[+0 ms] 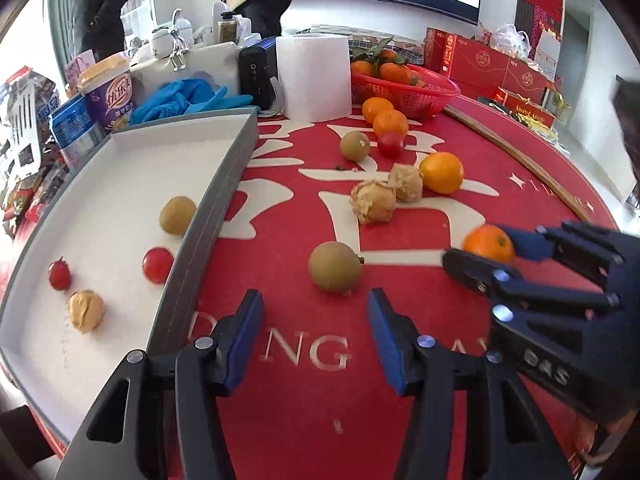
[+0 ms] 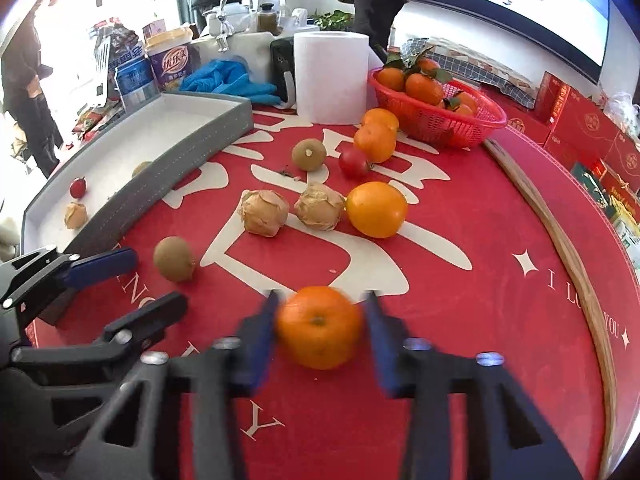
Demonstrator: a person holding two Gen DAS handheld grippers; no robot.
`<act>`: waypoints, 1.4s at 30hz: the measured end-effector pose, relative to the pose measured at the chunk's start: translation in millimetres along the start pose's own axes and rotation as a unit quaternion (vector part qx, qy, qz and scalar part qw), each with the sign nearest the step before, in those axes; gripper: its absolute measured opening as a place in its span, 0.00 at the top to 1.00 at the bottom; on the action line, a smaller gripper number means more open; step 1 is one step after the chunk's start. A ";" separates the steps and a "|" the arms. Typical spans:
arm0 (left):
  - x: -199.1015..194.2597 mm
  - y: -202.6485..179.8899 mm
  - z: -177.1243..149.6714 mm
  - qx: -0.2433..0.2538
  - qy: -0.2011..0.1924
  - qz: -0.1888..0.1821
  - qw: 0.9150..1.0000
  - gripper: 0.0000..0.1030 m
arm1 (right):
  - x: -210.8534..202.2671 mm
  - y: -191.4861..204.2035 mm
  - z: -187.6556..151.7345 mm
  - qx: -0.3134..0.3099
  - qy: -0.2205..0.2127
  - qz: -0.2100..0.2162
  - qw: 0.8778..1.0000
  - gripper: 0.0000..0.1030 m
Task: Organize fruits
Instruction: 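Grasp an orange with the right gripper while the left gripper holds the kiwi, then carry the kiwi and orange over the white tray and open both grippers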
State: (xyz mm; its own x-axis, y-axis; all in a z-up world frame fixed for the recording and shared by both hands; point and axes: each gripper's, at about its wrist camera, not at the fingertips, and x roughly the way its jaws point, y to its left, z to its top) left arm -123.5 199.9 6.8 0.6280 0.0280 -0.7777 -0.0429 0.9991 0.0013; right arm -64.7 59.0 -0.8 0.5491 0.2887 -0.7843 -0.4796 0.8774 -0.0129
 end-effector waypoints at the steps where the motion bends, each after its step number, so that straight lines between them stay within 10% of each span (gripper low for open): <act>1: 1.1 -0.5 2.1 0.001 0.001 -0.002 1.000 0.44 | -1.3 -3.0 -1.9 0.005 -0.002 -0.003 1.000 0.62; 11: 22.2 -12.8 29.8 0.011 0.015 -0.011 1.000 0.44 | -10.3 -24.7 -11.6 0.038 -0.009 -0.017 0.999 0.61; 15: 23.8 -15.1 34.5 0.017 0.015 -0.012 1.000 0.71 | -10.6 -26.4 -11.6 0.043 -0.011 -0.013 0.999 0.61; 42: -13.0 -16.7 -11.6 0.042 -0.007 0.014 0.999 0.71 | -16.3 -22.5 -18.5 0.047 0.000 -0.030 0.998 0.62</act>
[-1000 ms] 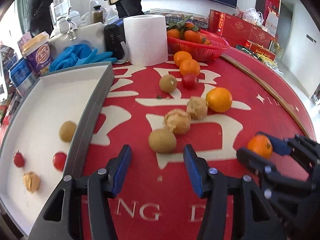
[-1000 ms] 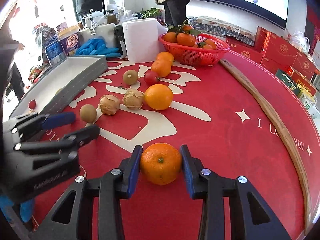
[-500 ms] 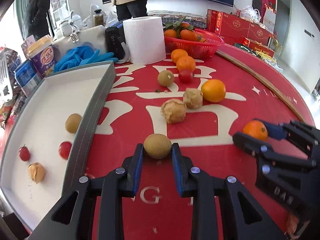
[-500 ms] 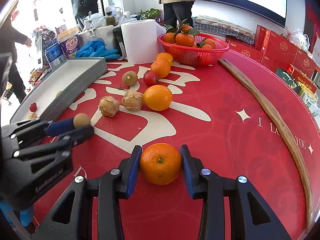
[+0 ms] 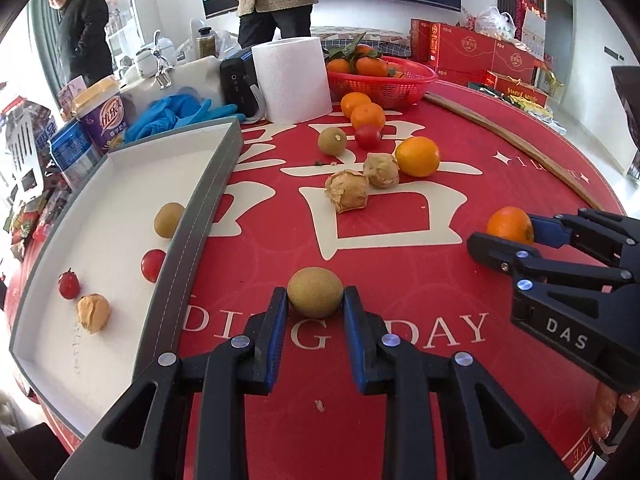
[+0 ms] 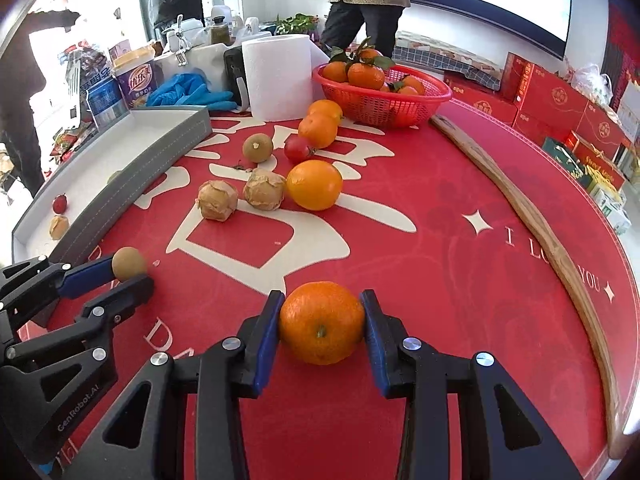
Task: Organize fruits
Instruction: 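Carry the kiwi and orange over the white tray and open both grippers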
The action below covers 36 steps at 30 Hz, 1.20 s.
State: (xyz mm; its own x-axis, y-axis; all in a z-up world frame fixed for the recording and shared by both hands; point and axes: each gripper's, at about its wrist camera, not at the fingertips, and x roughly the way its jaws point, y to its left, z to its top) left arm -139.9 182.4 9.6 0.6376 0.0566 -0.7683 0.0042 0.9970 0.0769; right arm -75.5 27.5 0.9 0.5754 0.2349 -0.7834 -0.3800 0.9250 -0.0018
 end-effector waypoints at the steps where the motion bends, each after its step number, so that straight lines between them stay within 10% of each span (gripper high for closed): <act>1: -0.3 0.5 -0.4 -0.001 0.000 -0.001 1.000 0.71 | -0.7 -0.3 -0.5 0.001 0.002 0.000 1.000 0.62; 36: -31.3 55.0 2.7 -0.059 -0.054 -0.061 0.995 0.71 | -0.1 28.4 22.1 0.014 0.046 -0.012 0.999 0.62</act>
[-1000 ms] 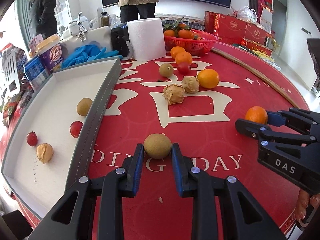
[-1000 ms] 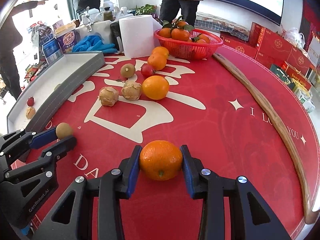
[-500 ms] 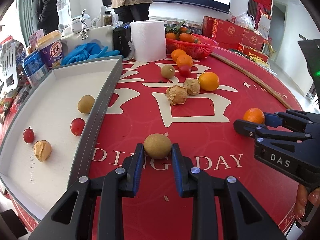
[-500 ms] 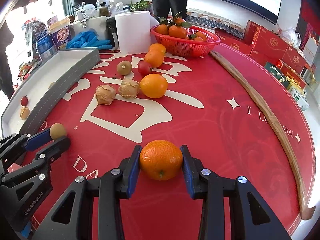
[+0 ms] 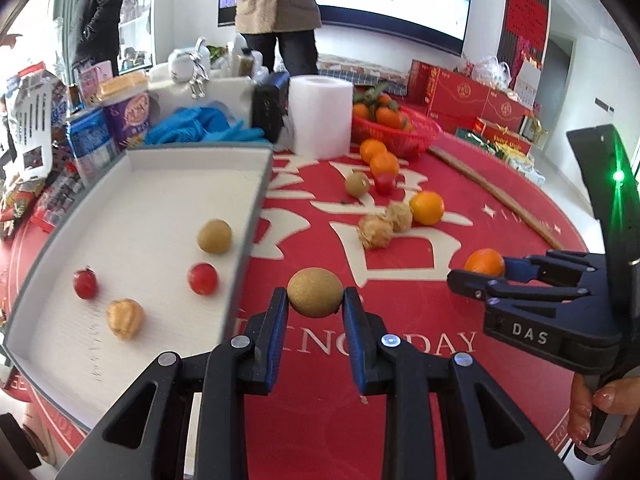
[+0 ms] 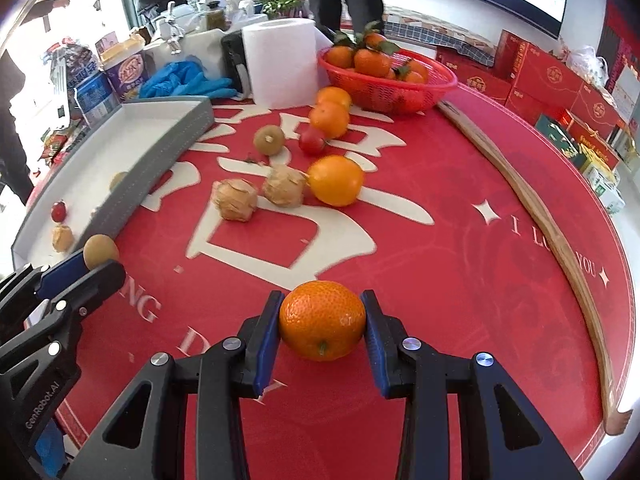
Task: Organize fruits
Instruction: 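Carry the kiwi and orange over the white tray and open both grippers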
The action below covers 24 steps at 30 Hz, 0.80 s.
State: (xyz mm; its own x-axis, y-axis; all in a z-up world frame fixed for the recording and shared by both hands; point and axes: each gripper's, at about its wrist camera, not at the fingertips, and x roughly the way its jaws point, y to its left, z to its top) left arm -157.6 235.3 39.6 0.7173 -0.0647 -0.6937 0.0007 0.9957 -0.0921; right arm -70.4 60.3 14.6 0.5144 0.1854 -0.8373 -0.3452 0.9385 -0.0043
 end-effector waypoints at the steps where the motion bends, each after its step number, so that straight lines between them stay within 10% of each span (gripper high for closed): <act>1: -2.2 2.7 1.5 -0.002 -0.003 0.001 1.000 0.71 | -1.1 3.9 3.2 -0.003 -0.001 0.003 1.000 0.62; 24: -2.3 139.3 35.1 -0.094 -0.018 0.125 0.987 0.71 | 11.2 116.3 84.7 -0.062 0.001 0.124 0.990 0.62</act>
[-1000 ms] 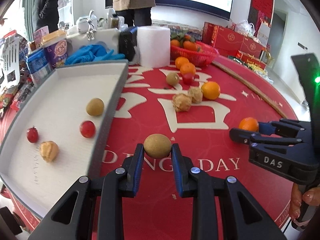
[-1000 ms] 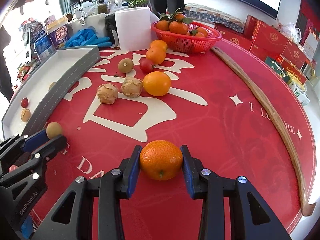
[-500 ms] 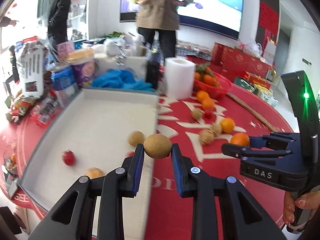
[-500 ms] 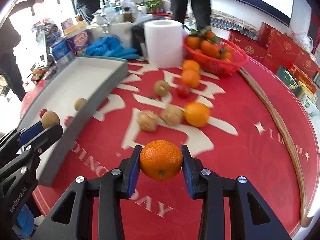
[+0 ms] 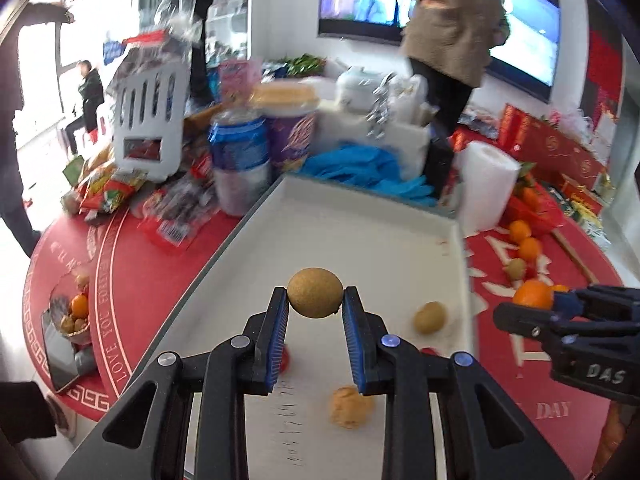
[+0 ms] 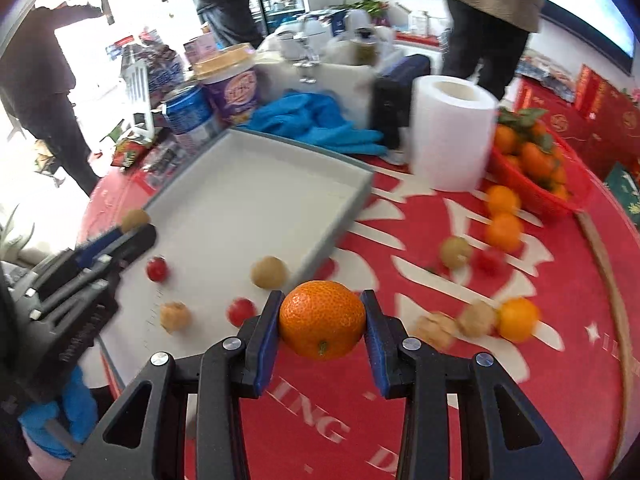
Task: Organize fruits
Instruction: 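Carry the kiwi and orange over the white tray and open both grippers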
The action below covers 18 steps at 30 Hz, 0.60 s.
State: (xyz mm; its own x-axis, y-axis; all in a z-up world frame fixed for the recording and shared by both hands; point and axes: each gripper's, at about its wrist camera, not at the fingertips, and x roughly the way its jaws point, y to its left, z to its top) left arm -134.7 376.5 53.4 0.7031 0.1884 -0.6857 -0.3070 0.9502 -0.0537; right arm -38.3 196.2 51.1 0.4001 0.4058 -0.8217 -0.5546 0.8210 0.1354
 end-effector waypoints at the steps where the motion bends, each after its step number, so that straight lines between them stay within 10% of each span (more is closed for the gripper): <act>1: 3.9 1.3 -1.7 -0.001 0.006 0.004 1.000 0.71 | 3.6 3.0 2.9 -0.001 0.002 0.005 1.000 0.62; 18: 34.6 7.5 -12.9 -0.007 0.041 0.027 0.999 0.70 | 56.5 30.7 32.9 -0.005 0.031 0.035 0.999 0.61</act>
State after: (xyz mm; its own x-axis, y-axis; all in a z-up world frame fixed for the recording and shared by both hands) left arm -120.9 387.0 19.9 0.6303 0.2167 -0.7455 -0.3516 0.9358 -0.0253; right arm -8.7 257.6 27.1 0.3139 0.4360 -0.8434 -0.5868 0.7874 0.1886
